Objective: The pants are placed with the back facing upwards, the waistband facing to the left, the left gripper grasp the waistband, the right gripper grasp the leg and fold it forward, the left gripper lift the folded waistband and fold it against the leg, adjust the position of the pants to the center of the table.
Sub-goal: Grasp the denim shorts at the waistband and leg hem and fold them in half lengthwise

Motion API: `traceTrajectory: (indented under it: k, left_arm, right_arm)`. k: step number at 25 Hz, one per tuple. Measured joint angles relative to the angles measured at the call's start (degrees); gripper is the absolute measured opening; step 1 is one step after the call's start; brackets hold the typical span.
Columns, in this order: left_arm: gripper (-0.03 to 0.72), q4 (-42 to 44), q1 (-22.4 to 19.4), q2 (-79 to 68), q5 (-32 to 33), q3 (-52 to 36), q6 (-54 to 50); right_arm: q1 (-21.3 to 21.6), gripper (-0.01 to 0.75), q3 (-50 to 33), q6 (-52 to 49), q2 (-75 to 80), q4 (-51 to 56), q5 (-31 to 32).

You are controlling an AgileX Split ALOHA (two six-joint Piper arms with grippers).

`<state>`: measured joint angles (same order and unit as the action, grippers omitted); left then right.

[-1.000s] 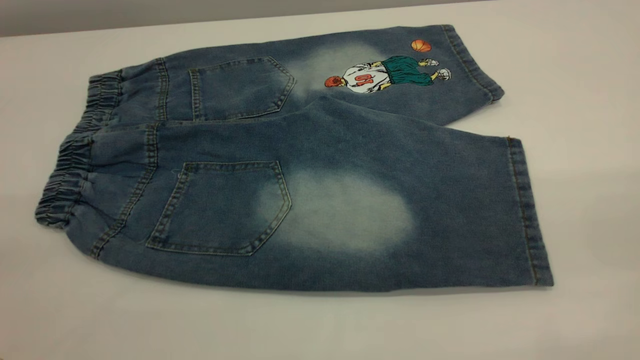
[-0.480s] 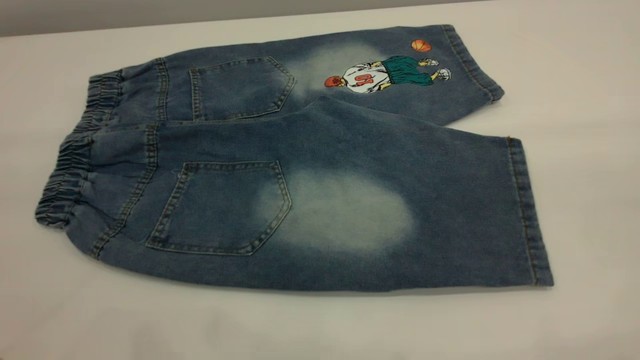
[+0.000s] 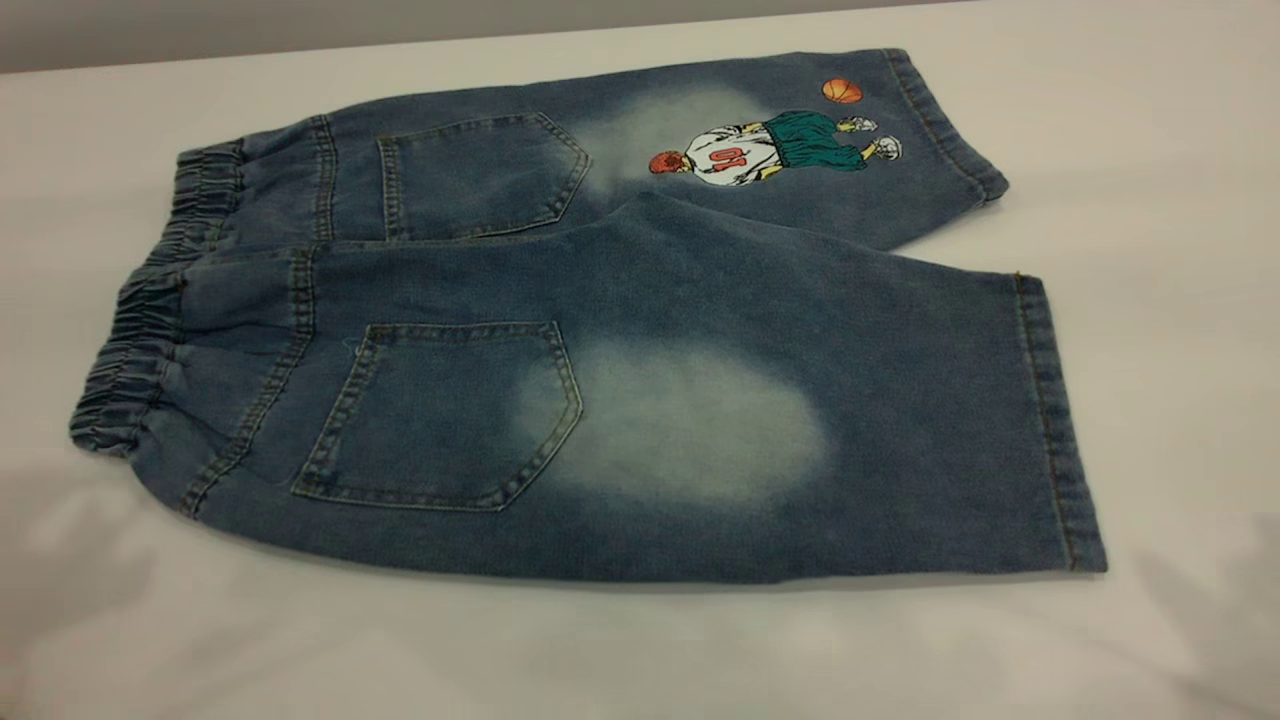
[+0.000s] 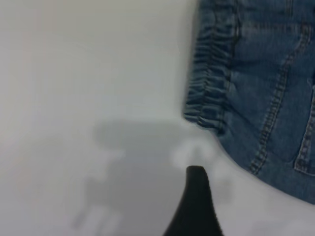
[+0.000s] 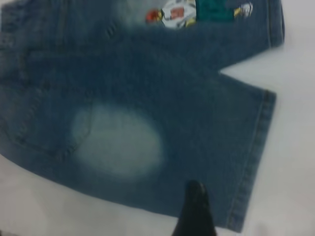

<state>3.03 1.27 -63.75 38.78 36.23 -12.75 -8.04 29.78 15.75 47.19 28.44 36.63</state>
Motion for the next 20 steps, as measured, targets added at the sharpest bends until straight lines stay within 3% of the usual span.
traceTrajectory:
  k: [6,13,20]
  left_arm:
    - [0.505,-0.13,-0.49,-13.25,-5.10,0.20,0.00]
    - [0.498,-3.03,-5.22,-26.14,-7.25,5.06,1.20]
    - [0.498,-4.81,-5.21,-35.90,-8.97,11.21,3.68]
  right_arm:
    - [0.00,0.476,0.00,5.12,6.35,6.64,-4.81]
    - [0.00,0.476,0.00,11.84,11.98,13.34,-6.16]
    - [0.00,0.476,0.00,15.74,15.95,17.48,-8.49]
